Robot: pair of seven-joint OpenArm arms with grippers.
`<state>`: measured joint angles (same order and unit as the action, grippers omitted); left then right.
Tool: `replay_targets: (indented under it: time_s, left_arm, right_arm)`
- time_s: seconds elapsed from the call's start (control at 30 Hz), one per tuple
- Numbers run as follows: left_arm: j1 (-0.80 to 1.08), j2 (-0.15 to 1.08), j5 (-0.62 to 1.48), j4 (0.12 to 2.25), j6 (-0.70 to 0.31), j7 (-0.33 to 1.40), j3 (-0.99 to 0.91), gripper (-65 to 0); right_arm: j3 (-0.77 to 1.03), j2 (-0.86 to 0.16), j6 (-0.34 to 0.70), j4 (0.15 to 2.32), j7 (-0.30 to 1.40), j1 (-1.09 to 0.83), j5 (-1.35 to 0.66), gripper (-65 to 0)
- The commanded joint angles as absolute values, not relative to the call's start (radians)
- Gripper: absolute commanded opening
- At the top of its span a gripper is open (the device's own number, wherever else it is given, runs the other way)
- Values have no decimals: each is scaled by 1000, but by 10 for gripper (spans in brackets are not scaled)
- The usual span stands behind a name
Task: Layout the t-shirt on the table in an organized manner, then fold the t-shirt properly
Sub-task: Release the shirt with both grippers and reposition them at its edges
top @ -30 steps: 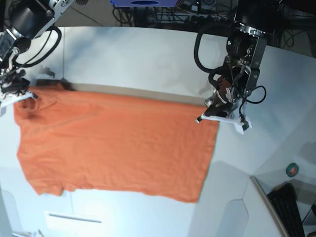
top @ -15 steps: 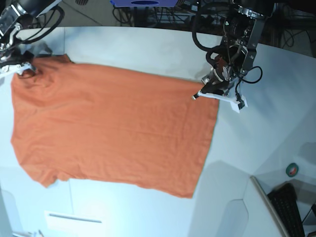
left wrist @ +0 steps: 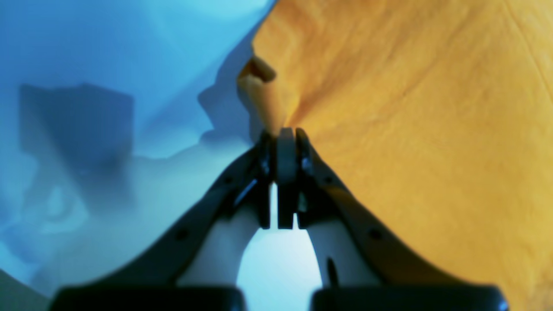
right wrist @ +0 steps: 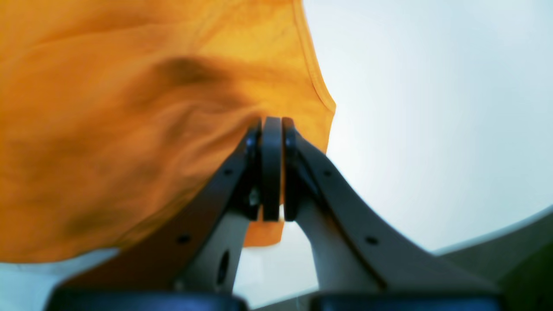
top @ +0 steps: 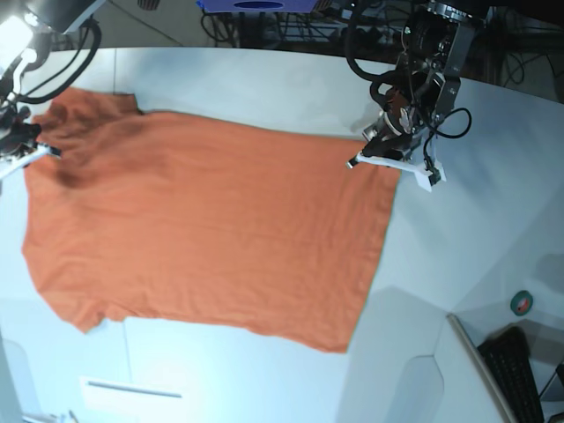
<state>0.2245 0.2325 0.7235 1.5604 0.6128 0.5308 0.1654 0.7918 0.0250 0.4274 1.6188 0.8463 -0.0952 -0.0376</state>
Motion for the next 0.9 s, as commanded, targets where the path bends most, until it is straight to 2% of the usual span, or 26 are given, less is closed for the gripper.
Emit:
replay_targets:
  time_s: [0.0, 0.1, 0.13, 0.23, 0.43, 0.5, 0.6, 0.73, 0.87]
  left_arm:
    - [220, 236, 717, 1577, 610, 516, 163, -650]
    - [222, 236, 717, 1578, 610, 516, 163, -650]
    - [222, 236, 717, 1578, 610, 516, 163, -622]
    - [232, 237, 717, 1578, 610, 516, 162, -490]
    - [236, 237, 717, 1572, 610, 515, 162, -138]
    - [236, 237, 717, 1577, 610, 515, 157, -67]
    - [271, 228, 719, 1626, 610, 515, 81, -41]
    - [315, 193, 719, 1771, 610, 515, -2, -69]
    - [308, 193, 719, 1810, 610, 515, -18, -115]
  right_arm:
    - [791, 8, 426, 1592, 834, -67, -41, -650]
    - [792, -36, 426, 1437, 832, -2, -39, -650]
    - [791, -51, 426, 1388, 832, 13, -39, -650]
    - [791, -88, 426, 1280, 831, 54, -39, -650]
    - [783, -122, 426, 1141, 754, 96, -38, -650]
    - [783, -131, 424, 1095, 734, 111, -38, -650]
    - [783, -147, 424, 1033, 688, 131, -38, -650]
    - [780, -159, 424, 972, 628, 160, -38, -650]
    - [780, -186, 424, 908, 616, 213, -38, -650]
